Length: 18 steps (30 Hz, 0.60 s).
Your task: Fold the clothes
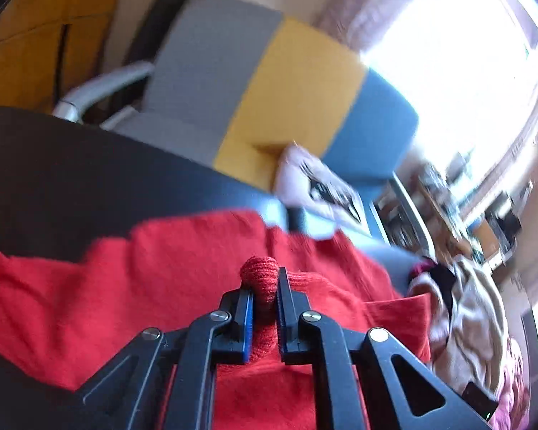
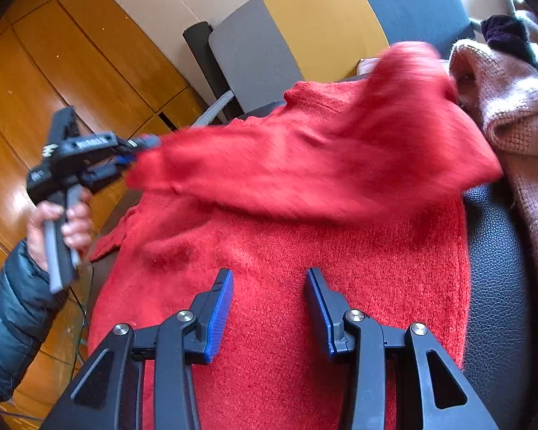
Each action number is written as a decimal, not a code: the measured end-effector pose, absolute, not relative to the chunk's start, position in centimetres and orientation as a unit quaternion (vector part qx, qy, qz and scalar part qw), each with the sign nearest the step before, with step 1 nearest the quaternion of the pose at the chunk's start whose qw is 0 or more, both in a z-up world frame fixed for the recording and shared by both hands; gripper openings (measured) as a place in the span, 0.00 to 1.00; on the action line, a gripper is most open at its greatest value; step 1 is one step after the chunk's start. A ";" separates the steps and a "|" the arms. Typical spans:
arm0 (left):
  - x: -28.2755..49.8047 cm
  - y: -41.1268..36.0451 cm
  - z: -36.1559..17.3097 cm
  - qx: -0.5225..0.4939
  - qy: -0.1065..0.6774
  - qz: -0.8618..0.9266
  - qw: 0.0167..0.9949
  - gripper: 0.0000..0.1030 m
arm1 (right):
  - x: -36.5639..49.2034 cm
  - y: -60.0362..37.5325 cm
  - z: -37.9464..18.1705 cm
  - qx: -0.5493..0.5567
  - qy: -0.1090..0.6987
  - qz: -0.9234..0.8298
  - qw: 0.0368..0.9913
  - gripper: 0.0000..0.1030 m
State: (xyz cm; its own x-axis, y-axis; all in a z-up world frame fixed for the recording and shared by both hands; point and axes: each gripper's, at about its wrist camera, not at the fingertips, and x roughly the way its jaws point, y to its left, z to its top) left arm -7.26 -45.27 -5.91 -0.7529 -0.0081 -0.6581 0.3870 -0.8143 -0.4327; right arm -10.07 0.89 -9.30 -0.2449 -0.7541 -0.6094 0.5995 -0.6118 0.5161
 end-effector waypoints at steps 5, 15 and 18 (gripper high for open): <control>-6.4 -47.1 -8.2 0.367 0.285 -0.873 0.146 0.08 | -10.2 1.0 -9.5 0.439 -0.098 -0.781 0.434 0.42; -6.4 -48.1 -13.6 0.400 0.317 -0.841 0.178 0.10 | -12.5 3.2 -7.8 0.442 -0.199 -0.769 0.416 0.58; -5.9 -48.4 -14.6 0.393 0.333 -0.839 0.174 0.12 | -14.6 3.1 -7.3 0.437 -0.231 -0.771 0.402 0.67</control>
